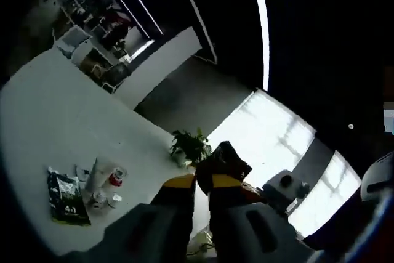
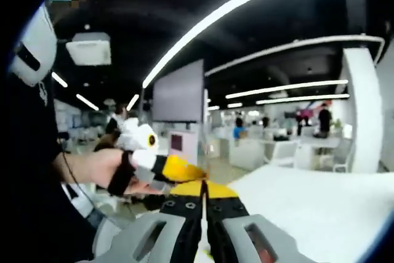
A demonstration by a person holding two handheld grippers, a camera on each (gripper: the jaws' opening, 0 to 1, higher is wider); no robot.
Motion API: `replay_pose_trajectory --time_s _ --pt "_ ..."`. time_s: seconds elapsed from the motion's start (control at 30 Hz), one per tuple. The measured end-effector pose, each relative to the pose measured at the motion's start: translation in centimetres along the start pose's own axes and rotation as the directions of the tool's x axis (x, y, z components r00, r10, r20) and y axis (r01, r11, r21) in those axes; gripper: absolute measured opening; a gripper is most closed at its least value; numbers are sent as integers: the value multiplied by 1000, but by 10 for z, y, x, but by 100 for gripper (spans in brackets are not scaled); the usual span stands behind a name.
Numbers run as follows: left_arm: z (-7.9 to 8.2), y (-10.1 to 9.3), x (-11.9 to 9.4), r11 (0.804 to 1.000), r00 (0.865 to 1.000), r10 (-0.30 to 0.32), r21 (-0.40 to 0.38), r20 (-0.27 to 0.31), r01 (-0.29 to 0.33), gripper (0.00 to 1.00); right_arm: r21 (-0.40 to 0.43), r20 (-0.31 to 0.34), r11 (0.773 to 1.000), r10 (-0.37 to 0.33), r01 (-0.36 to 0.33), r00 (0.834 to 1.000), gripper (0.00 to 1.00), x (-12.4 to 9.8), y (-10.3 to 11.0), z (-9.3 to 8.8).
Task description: Arrange the skincare products in the storage area until every visible bottle or jar stands upright without overlapping.
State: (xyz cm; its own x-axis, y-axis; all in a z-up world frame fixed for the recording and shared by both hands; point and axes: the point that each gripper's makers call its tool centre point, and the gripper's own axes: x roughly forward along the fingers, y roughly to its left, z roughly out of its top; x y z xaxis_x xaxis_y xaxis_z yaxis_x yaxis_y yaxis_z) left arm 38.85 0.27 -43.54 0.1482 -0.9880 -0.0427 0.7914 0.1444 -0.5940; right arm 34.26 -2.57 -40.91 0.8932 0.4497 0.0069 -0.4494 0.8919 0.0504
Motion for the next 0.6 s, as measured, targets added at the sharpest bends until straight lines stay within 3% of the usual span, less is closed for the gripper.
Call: replay_pose_trajectory --time_s 0.03,0.13,0.2,0.23,0.3,0.33,0.4,0.53,0.57,0.6 --pt "4 -2 -2 999 1000 -13 43 1 13 4 -29 -24 1000 -7 6 1000 0 -2 -2 -2" --pt "13 -13 -5 995 997 -78 60 6 78 19 -11 -60 1000 20 -20 998 0 -4 -4 -6" --pt "17 -17 -7 981 995 -98 164 -30 102 27 -8 -91 998 69 -70 993 0 -4 -1 -6" --pt "16 -18 -7 960 994 -87 260 -73 103 29 -19 -104 996 86 -89 991 0 -4 0 -6" --pt "13 -11 -7 922 989 -48 376 -140 98 32 -17 -146 988 151 -156 978 0 -4 6 -6" --pt "13 -13 -7 882 983 -37 457 -180 117 35 -25 -157 986 162 -167 974 0 -3 6 -5" --pt "14 -17 -5 826 976 -30 545 -216 146 40 -53 -212 974 206 -222 955 0 -3 11 -7" --pt "15 -29 -4 790 964 -82 573 -254 218 44 -36 -264 948 295 -316 918 0 -1 27 -13" --pt "14 -31 -4 784 960 -91 575 -266 234 44 -17 -293 936 331 -351 897 0 -1 35 -19" --pt "9 -34 -5 748 946 -102 603 -307 276 44 -17 -314 931 341 -364 886 0 -1 38 -24"
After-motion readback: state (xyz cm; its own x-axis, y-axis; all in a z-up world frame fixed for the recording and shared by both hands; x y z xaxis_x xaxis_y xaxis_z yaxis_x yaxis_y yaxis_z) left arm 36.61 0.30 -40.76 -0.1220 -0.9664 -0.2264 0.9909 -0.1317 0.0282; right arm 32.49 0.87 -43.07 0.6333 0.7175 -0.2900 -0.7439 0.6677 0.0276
